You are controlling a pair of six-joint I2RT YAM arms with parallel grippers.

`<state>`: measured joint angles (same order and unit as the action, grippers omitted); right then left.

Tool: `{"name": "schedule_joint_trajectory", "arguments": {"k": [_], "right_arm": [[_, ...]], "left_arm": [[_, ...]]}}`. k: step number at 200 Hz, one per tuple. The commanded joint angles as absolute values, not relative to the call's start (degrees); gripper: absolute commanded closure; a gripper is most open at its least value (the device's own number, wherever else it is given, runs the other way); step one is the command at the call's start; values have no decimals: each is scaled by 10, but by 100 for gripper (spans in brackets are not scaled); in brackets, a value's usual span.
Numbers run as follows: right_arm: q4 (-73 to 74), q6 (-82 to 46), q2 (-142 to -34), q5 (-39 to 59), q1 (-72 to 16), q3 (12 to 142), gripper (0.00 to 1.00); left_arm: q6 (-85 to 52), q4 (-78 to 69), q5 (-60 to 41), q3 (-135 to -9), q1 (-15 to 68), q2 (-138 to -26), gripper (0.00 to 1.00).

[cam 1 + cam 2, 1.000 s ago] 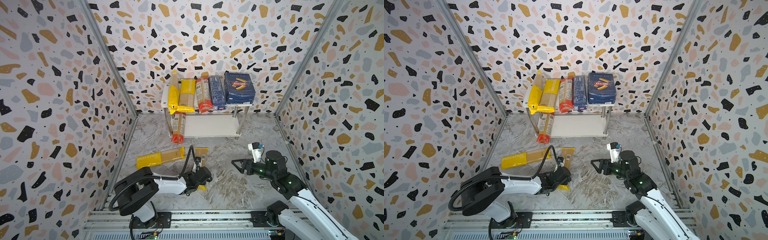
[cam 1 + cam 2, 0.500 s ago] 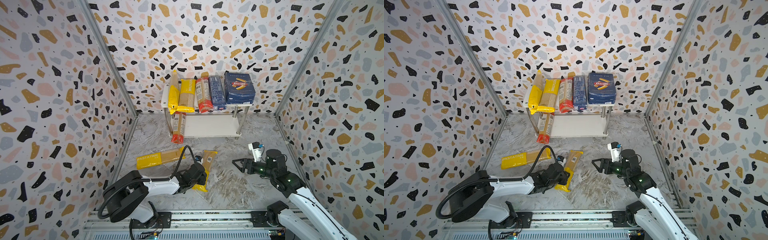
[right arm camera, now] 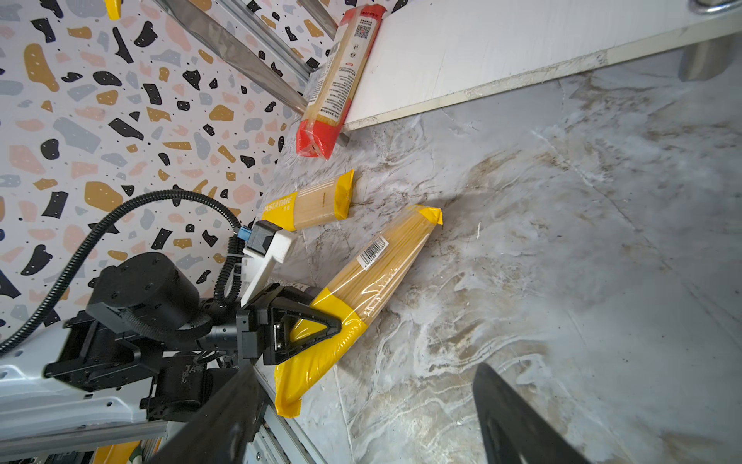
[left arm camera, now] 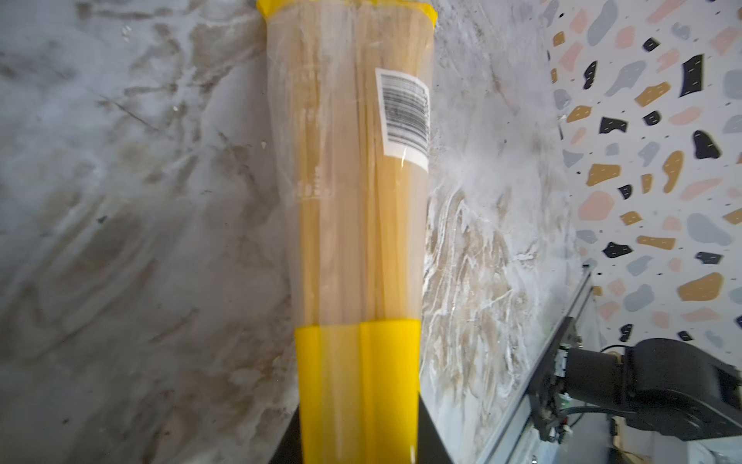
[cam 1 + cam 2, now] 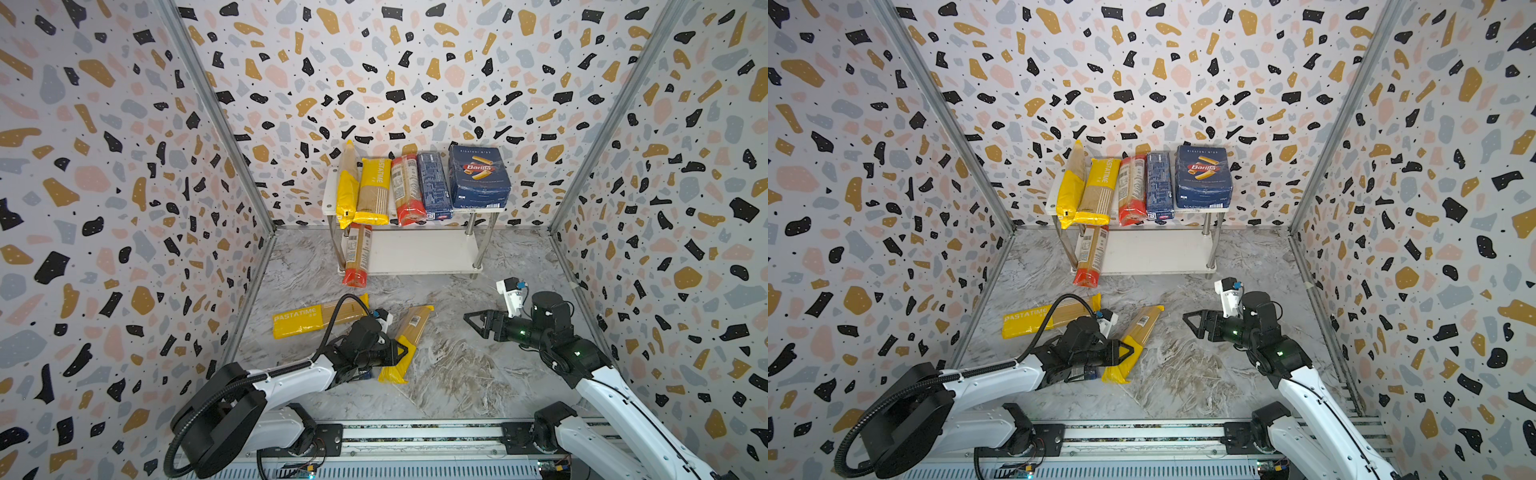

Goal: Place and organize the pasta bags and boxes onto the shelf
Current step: 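Lower the left gripper onto the clear yellow-banded spaghetti bag and grasp it, then lift the yellow-banded bag upright and carry it to the lower shelf beside the red bag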

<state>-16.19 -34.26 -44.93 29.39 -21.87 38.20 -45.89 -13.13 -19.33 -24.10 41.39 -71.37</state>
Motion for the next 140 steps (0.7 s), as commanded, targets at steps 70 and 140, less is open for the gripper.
{"name": "schedule_joint_trajectory", "arguments": {"k": [70, 140], "right_arm": [[-175, -322, -485, 307, -203, 437, 16], [-219, -295, -491, 321, -161, 482, 16]], "left_arm": [[-463, -270, -257, -280, 378, -650, 100], [-460, -300, -295, -389, 305, -730, 100]]}}
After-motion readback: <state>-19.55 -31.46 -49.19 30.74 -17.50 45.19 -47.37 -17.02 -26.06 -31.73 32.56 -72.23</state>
